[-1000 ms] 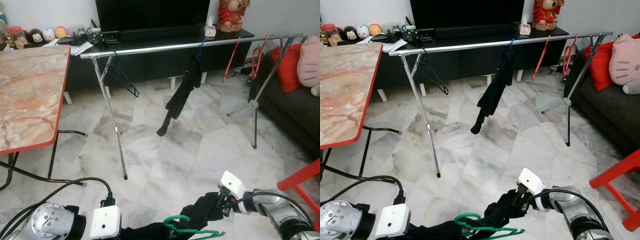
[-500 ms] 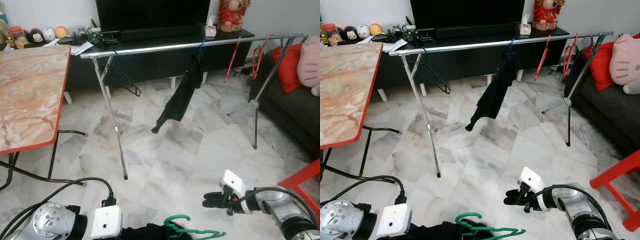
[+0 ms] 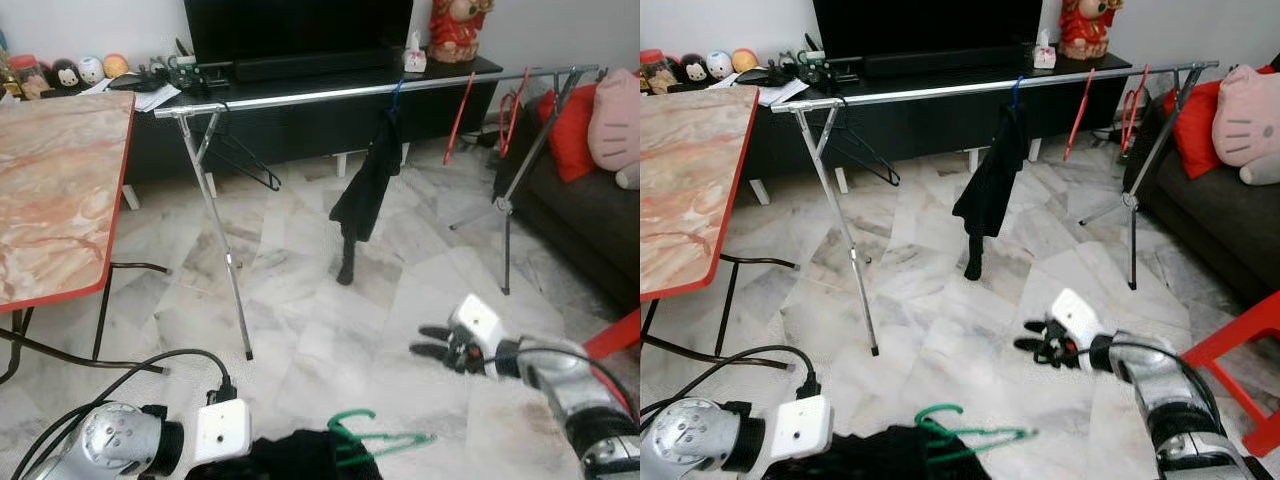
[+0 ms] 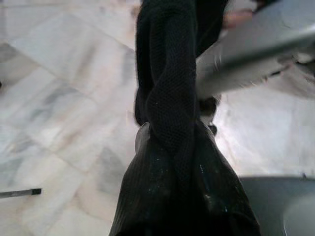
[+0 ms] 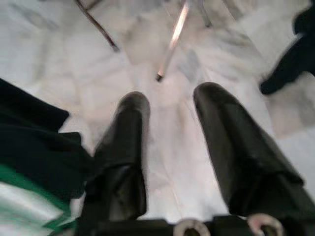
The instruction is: Hang hanger
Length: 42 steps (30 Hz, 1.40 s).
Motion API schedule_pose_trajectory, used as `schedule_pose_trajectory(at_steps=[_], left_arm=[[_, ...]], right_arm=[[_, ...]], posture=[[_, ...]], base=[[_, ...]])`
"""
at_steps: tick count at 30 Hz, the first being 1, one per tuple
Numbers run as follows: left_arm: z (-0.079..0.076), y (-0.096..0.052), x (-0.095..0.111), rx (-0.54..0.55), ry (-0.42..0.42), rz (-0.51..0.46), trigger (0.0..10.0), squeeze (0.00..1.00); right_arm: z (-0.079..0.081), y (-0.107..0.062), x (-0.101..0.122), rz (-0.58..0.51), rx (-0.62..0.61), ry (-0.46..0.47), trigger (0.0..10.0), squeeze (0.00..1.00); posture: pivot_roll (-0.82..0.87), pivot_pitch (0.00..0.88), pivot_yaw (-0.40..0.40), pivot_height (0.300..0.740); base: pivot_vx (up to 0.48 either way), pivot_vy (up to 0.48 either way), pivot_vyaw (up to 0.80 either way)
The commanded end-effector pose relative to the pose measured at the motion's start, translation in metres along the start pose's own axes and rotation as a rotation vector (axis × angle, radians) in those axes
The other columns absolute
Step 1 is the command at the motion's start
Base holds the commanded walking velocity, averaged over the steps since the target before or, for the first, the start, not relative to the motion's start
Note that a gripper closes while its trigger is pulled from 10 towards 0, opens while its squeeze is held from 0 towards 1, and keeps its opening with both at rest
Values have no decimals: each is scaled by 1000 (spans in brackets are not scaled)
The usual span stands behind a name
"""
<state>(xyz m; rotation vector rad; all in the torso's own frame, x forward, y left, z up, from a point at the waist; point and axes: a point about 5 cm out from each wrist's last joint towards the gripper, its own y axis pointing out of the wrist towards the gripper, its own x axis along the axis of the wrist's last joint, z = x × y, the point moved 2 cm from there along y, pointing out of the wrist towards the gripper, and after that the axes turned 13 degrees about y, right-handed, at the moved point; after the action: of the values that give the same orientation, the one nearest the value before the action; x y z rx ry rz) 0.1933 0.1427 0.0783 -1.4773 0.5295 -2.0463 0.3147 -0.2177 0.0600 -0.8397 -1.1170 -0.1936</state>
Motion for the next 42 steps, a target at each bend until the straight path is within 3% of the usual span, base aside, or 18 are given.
schedule_pose_trajectory(at_steps=[1, 11, 14, 17, 18, 20, 21, 26, 28, 30, 35, 40, 42], left_arm=[[5, 1, -3, 37, 25, 16, 10000, 0], [11, 23, 4, 77, -13, -27, 10000, 0], [21, 37, 11, 148, -21, -90, 10000, 0], [26, 42, 13, 179, -33, -118, 10000, 0], [27, 45, 15, 187, -42, -130, 10000, 0], [28, 49, 16, 193, -52, -141, 10000, 0], [27, 52, 16, 193, -47, -144, 10000, 0], [27, 58, 17, 199, -39, -153, 10000, 0], [25, 72, 14, 218, -80, -148, 10000, 0], [21, 79, 13, 210, -96, -136, 10000, 0], [22, 75, 12, 228, -77, -126, 10000, 0], [46, 56, -1, 471, -156, -127, 10000, 0], [58, 47, -6, 627, -241, -150, 10000, 0]], right_arm=[[2, 0, 8, -8, 38, -23, 10000, 1000], [21, 1, 17, 51, 244, -107, 10000, 1000], [29, 0, 21, 81, 335, -137, 10000, 1000], [31, -2, 23, 90, 357, -156, 10000, 1000], [30, -3, 25, 94, 360, -170, 10000, 514], [30, -5, 28, 100, 363, -182, 10000, 514], [28, -6, 31, 95, 348, -193, 10000, 0], [25, -7, 36, 89, 331, -208, 10000, 0], [3, -13, 78, -74, 143, -235, 10000, 0], [-7, -14, 98, -154, 25, -261, 10000, 0], [-3, -7, 90, -137, 39, -255, 10000, 0], [15, 1, 75, -98, 172, -265, 10000, 0], [17, 3, 77, -114, 182, -258, 10000, 0]], posture=[[-108, 0, 1, 740], [-106, 0, -7, 740], [-105, 0, -8, 740], [-106, 0, -8, 740], [-104, 0, -9, 740], [-105, 0, -8, 740], [-105, 0, -7, 740], [-105, 0, -7, 740], [-118, 0, -6, 740], [-116, 0, -6, 740], [-104, 0, -6, 740], [-104, 0, -6, 740], [-98, 0, -1, 740]], base=[[0, 0, 0], [0, 0, 0], [0, 0, 0], [0, 0, 0], [0, 0, 0], [0, 0, 0], [0, 0, 0], [0, 0, 0], [0, 0, 0], [0, 0, 0], [0, 0, 0], [0, 0, 0], [0, 0, 0]])
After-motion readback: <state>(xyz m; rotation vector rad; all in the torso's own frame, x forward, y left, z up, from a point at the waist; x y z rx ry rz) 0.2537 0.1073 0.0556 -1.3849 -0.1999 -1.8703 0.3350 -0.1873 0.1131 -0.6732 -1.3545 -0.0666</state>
